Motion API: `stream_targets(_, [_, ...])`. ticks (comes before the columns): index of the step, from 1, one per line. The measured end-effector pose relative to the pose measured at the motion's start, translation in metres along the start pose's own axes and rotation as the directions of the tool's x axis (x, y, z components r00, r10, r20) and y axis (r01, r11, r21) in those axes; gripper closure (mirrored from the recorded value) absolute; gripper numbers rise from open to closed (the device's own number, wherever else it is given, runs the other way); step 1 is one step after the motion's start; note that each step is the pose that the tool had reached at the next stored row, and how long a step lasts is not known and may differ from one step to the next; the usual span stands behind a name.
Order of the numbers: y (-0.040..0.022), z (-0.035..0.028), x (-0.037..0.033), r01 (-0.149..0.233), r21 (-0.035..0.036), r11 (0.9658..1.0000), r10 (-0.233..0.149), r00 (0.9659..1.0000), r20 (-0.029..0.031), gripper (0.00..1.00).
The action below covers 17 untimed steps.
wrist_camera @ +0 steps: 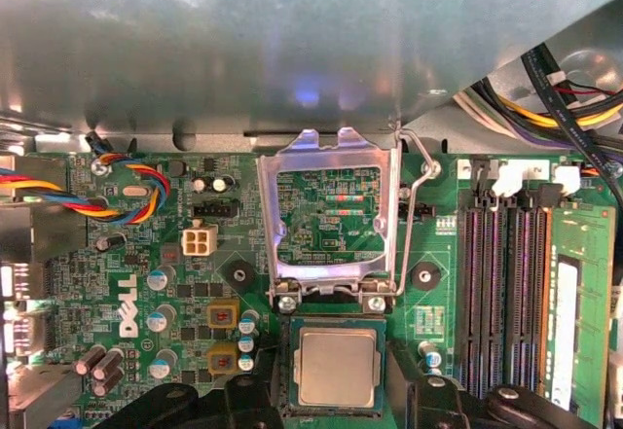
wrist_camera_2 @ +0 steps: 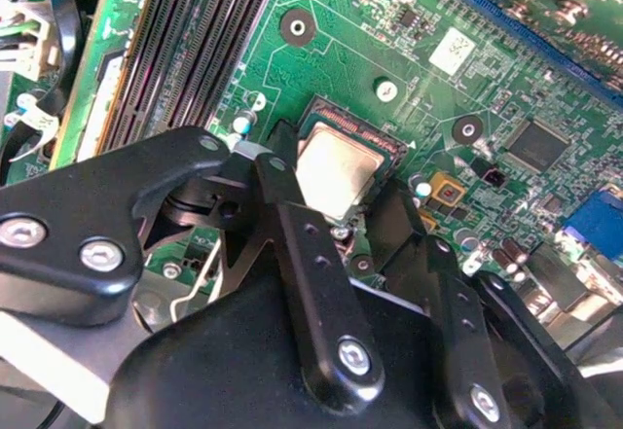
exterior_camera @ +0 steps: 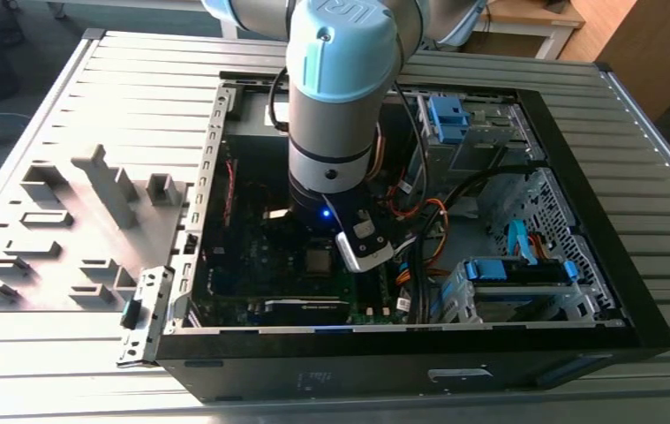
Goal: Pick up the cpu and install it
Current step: 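Place the cpu into insertion slot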
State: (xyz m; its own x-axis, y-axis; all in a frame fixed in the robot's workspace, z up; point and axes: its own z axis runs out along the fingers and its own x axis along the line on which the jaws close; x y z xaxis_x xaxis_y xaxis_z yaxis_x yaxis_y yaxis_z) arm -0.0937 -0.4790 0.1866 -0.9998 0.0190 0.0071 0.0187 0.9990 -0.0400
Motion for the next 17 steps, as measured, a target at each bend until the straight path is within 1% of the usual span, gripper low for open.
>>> stream_targets(8, [0.0000, 0.0004, 0.0000, 0.000, -0.0002, 1.0000, 0.000, 1.0000, 0.0001, 0.48])
stream_targets(11, [0.0001, -0.0012, -0.0001, 0.000, -0.0013, 1.0000, 0.000, 1.0000, 0.0007, 0.48])
stream_targets(14, [-0.0001, -0.0036, 0.0000, 0.000, -0.0003, 1.0000, 0.000, 1.0000, 0.0002, 0.48])
stream_targets(17, [-0.0001, -0.0037, 0.0000, 0.000, -0.0004, 1.0000, 0.000, 1.0000, 0.0002, 0.48])
